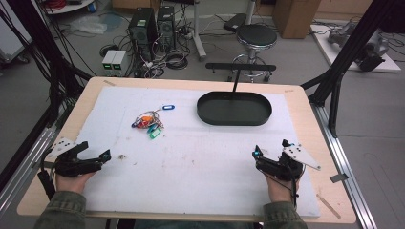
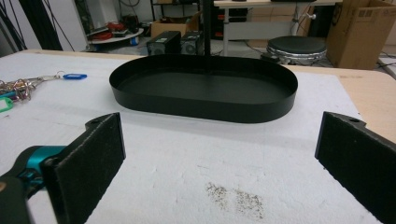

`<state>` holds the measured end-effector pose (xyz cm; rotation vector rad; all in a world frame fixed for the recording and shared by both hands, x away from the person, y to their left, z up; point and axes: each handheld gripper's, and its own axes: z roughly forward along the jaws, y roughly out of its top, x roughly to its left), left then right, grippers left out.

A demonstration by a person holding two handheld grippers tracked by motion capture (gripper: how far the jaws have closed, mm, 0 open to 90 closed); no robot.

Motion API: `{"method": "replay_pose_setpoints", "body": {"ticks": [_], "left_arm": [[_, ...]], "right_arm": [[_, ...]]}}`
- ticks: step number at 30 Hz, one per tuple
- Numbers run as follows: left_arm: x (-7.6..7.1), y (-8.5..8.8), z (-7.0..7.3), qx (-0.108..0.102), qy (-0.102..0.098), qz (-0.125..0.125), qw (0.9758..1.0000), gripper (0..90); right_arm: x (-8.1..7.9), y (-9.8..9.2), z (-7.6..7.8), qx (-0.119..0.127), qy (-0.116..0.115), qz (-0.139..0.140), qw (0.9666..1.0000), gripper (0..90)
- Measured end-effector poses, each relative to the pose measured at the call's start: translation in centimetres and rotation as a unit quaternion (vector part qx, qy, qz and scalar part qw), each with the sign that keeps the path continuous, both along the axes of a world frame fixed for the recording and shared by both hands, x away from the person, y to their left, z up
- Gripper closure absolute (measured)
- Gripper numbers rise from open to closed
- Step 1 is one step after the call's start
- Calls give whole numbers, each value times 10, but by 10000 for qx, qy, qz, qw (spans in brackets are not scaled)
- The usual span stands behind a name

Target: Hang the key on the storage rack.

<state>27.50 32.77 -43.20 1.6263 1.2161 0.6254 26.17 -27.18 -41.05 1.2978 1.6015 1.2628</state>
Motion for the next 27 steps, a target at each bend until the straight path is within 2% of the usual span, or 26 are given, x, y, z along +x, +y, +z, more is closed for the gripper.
{"method": "replay_pose_setpoints", "body": {"ticks": [8,11,22,25,27], "left_arm": [[1,0,0,-33,44,57,10000,17],[5,0,-2,17,110,111,9999,17],[13,-7,6,131,254,-48,9996,17],[19,-12,8,309,326,-159,9989,17],[20,-14,9,326,330,-188,9987,17]], "right_arm": [[0,0,0,37,0,-9,10000,5],[1,0,0,37,-27,-56,10000,5],[1,-4,1,204,-56,-77,9997,5],[0,-5,2,209,-86,-84,9997,5],[0,-5,2,220,-89,-77,9997,5]]}}
